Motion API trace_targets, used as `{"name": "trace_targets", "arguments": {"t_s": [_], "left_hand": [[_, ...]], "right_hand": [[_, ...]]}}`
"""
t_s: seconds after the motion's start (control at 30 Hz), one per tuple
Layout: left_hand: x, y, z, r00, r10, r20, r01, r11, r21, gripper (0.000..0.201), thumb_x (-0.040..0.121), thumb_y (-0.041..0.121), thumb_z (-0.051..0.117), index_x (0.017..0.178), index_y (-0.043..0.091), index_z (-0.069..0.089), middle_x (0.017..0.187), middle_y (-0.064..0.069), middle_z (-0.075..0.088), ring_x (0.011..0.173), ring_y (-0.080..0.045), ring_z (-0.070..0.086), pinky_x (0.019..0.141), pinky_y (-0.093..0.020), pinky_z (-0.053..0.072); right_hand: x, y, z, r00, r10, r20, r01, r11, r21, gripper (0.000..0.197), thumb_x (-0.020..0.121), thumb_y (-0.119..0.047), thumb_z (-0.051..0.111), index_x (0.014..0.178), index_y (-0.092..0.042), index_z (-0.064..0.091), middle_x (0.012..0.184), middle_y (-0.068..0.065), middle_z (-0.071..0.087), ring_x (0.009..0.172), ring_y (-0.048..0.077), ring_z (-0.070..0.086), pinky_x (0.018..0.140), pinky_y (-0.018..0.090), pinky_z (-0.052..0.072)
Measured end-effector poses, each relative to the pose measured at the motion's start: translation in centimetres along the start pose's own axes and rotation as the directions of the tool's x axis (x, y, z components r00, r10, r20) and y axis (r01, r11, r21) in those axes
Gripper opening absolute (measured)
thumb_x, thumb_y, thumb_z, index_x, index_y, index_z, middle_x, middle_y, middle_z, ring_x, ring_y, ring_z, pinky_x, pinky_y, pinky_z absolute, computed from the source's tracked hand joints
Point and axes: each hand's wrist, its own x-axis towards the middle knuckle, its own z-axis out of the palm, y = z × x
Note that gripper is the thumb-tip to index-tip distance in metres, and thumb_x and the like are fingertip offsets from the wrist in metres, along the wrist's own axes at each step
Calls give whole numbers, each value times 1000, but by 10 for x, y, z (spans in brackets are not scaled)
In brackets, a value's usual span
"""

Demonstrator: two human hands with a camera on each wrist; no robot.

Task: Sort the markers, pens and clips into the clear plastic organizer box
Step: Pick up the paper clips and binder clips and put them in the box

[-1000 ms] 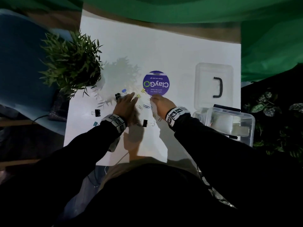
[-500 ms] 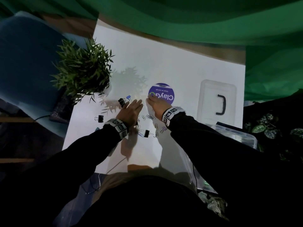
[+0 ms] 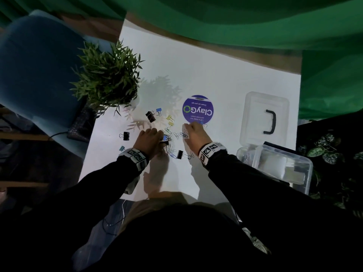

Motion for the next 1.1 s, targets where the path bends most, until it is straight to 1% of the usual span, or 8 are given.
{"name": "trace_targets", "arguments": {"t_s": [0.17,0.3,0.4,0.53,0.77,0.93,1.03,1.1], "left_hand": [[-14,-13,3,1000,-10,28,9,998,57,42,84,25,64,125,15,55,109,-13,58,102,-35,54,83,-42,38],[-4,-13,-8,998,-62,-25,62,998,4,32,83,30,63,110,13,58,106,-14,58,100,-35,55,85,-42,38],[16,-3,-17,995,-96,-17,95,993,-64,23,85,17,62,107,14,57,109,-11,58,101,-33,57,87,-42,39],[25,6,-19,996,-94,-9,93,993,-71,28,79,22,73,97,10,55,99,-14,57,92,-35,59,80,-44,45],[14,5,-6,990,-135,35,138,982,-130,9,79,20,66,86,15,63,91,-11,57,87,-33,57,76,-36,39],[3,3,-3,996,-43,77,51,994,-101,9,80,22,65,88,19,65,92,-8,58,90,-32,58,77,-36,40],[4,1,-7,995,-100,-18,95,977,-193,19,76,12,69,94,12,62,95,-15,56,83,-37,59,74,-40,47],[10,5,-11,990,-131,-43,117,961,-250,35,74,9,74,106,7,59,106,-20,53,90,-39,57,78,-43,49]], "right_hand": [[9,-20,1,998,53,44,-50,997,-64,44,86,-14,64,125,-1,47,126,17,44,119,32,43,92,38,46],[13,-31,1,994,38,98,-31,997,-73,42,86,-4,61,125,1,45,129,17,43,122,32,43,95,39,44],[11,-34,-3,987,62,148,-49,995,-86,36,88,3,51,124,3,47,127,20,47,119,34,47,95,41,43],[3,-26,-3,975,137,175,-121,988,-100,36,87,4,50,122,3,48,124,20,51,116,36,52,92,40,44],[-12,-8,-8,964,212,162,-228,970,87,24,79,-2,59,102,-6,61,110,14,62,104,32,59,77,28,42],[-24,4,-20,951,302,62,-305,897,320,13,78,-3,59,82,-15,59,92,6,67,85,23,61,75,28,48],[-39,9,-34,933,357,-37,-302,837,456,9,79,-5,62,83,-12,64,79,-1,62,74,16,58,76,29,52],[-54,10,-46,917,387,-100,-281,802,528,9,79,-5,64,82,-13,64,76,-1,63,71,16,59,73,26,52]]}}
